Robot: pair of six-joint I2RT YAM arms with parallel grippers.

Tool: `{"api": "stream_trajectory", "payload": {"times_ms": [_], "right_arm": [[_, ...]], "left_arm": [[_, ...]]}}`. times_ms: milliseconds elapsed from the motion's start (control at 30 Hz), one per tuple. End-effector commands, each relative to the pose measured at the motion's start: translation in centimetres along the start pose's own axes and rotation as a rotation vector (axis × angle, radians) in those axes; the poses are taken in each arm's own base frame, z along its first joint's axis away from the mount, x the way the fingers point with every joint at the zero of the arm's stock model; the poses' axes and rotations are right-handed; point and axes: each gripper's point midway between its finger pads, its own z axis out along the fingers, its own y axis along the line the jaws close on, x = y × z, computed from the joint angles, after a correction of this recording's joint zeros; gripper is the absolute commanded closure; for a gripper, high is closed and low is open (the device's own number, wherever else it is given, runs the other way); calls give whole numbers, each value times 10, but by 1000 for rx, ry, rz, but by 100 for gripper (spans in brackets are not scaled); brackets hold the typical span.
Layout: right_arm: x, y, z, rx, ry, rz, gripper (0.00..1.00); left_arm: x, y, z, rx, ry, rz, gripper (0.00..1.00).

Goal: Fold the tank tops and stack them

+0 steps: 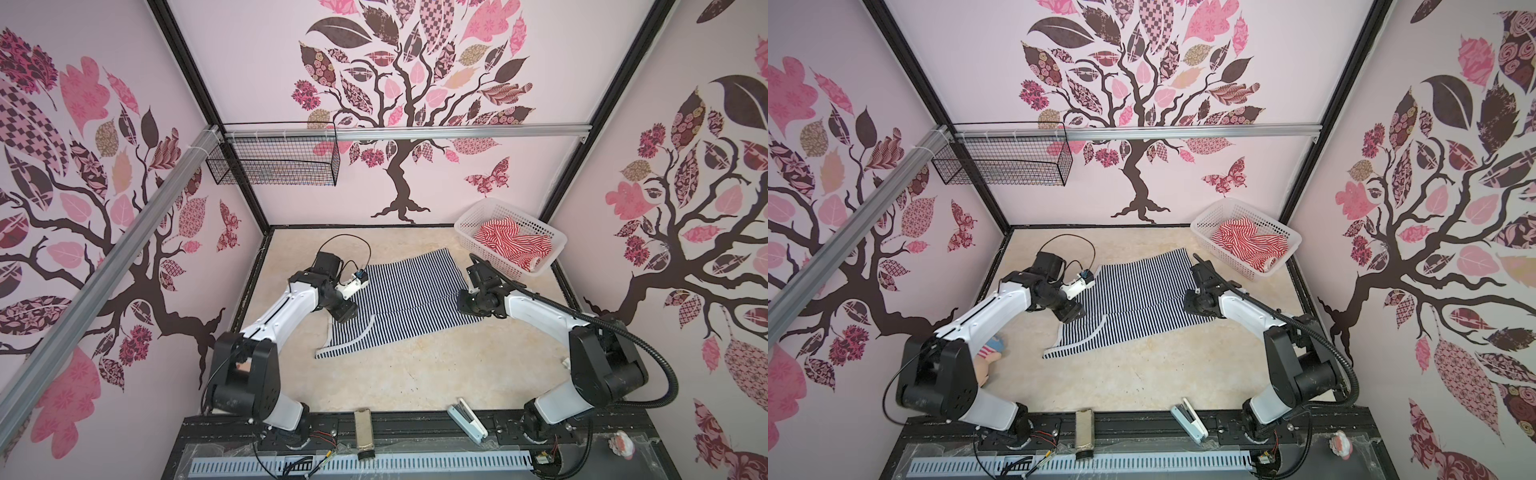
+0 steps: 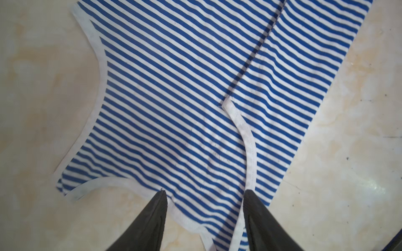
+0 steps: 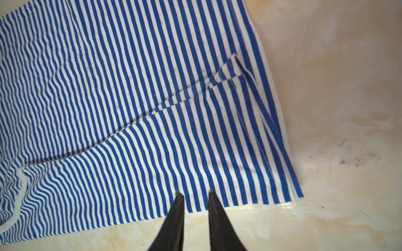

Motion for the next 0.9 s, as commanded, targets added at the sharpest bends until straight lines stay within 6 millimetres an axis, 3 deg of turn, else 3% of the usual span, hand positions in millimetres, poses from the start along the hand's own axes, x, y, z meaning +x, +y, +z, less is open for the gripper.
{"api": "stream_trajectory", "payload": {"times_ms": [0, 200, 433, 567, 867], "right_arm": [[10, -7, 13, 27, 34, 16, 78], [23, -18, 22, 62, 63, 20, 80], [29, -21, 24, 63, 74, 20, 84], [31, -22, 26, 67, 79, 17, 92], [32, -22, 26, 66, 81, 17, 96]], "left_arm": [[-29, 4, 16, 60, -33, -69, 42], [-45, -7, 41, 152, 5, -65, 43], [-37, -21, 67, 194, 82, -49, 44], [-33, -26, 74, 208, 97, -47, 47], [-33, -33, 84, 200, 120, -32, 55]]}}
